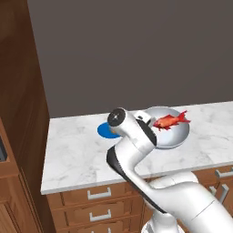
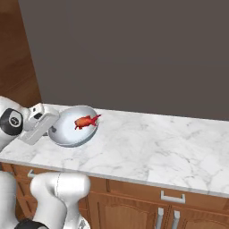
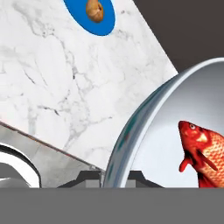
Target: Remove the tangerine from the bowl and place it on the small plate. Then place the bowl with only the fish in the microwave, close the door, and press the start button to microwave the fish.
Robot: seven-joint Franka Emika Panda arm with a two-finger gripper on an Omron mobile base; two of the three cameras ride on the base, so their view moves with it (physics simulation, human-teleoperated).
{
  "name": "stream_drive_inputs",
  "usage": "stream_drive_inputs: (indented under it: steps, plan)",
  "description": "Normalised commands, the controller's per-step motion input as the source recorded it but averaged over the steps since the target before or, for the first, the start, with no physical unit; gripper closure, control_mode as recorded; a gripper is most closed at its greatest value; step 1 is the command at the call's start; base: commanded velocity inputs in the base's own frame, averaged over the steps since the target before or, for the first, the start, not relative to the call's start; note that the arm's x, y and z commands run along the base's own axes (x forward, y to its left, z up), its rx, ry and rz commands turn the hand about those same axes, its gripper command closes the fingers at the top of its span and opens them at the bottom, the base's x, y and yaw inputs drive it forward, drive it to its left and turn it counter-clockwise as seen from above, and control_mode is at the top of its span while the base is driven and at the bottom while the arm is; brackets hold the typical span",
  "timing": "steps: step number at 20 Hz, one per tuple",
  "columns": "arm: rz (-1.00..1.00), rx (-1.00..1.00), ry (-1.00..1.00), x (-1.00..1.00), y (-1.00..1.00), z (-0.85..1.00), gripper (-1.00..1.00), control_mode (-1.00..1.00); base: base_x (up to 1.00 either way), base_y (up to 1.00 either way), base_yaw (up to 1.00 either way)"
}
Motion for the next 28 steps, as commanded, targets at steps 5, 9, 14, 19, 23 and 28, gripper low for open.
stream_drive_inputs:
  steps: [5,9,14,19,23,28]
  plan:
    - [0.25,-0.01,0.11,-0.97,0.01,0.53,1.00,-1.00,0.00,0.00,0.00]
    - [0.15,0.00,0.05,-0.93,0.02,0.40,1.00,-1.00,0.00,0.00,0.00]
    - [0.01,0.00,0.09,-0.13,0.05,-0.09,1.00,-1.00,0.00,0.00,0.00]
    - [0.00,0.00,0.00,0.00,0.00,0.00,1.00,1.00,-1.00,0.19,-0.03]
    - [0.00,0.00,0.00,0.00,0.00,0.00,1.00,1.00,-1.00,0.50,-0.05]
    - [0.00,0.00,0.00,0.00,0.00,0.00,1.00,1.00,-0.88,0.92,0.03]
